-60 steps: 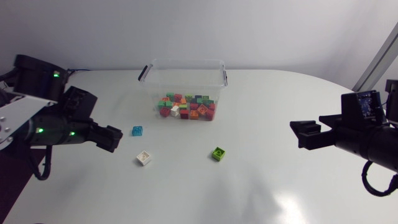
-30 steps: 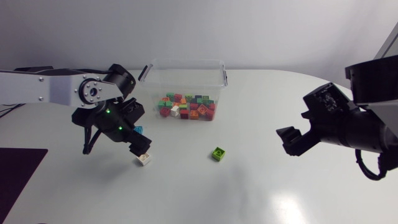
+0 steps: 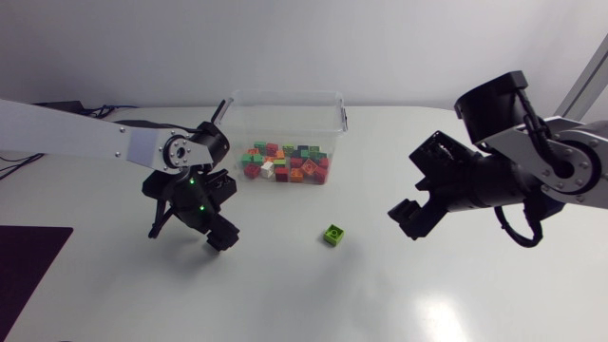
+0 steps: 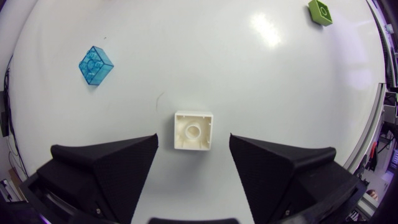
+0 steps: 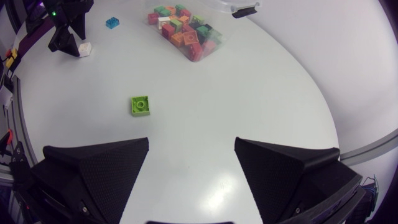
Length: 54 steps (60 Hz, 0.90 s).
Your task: Place the duplo bricks in the container
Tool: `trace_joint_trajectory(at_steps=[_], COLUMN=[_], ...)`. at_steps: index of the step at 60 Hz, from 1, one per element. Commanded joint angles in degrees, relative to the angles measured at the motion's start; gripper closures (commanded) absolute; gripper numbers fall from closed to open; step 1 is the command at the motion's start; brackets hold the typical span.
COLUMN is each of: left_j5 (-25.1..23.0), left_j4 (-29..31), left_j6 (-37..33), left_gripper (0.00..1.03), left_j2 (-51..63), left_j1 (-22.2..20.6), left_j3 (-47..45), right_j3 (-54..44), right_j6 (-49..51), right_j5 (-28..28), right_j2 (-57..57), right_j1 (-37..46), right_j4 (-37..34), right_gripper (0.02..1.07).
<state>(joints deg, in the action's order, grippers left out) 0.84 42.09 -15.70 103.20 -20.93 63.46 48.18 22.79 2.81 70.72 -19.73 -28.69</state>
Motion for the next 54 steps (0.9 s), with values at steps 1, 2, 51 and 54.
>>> trace_joint_trajectory(at_steps=[1, 2, 51, 54], left_j5=[-0.31, -0.4, -4.71, -4.97], left_j4=[0.19, 0.1, 4.14, 5.02], left_j6=[-1.7, -1.87, -7.94, -8.03], left_gripper=[0.32, 0.33, 0.74, 0.74], left_j2=[2.18, 2.27, 1.39, -0.37], left_j1=[0.71, 0.71, 1.86, 2.12], left_j3=[1.84, 1.93, 4.13, 5.09], right_j3=[1.3, 1.3, 12.37, 12.72], right_j6=[0.94, 0.94, -0.55, -0.46], right_j5=[0.27, 0.27, 4.31, 4.31], right_j2=[2.58, 2.85, 30.09, 31.41], right_j1=[-1.72, -2.07, -9.89, -10.07], right_j4=[0.83, 1.09, 3.46, 3.64], right_gripper=[0.07, 0.07, 0.1, 0.1])
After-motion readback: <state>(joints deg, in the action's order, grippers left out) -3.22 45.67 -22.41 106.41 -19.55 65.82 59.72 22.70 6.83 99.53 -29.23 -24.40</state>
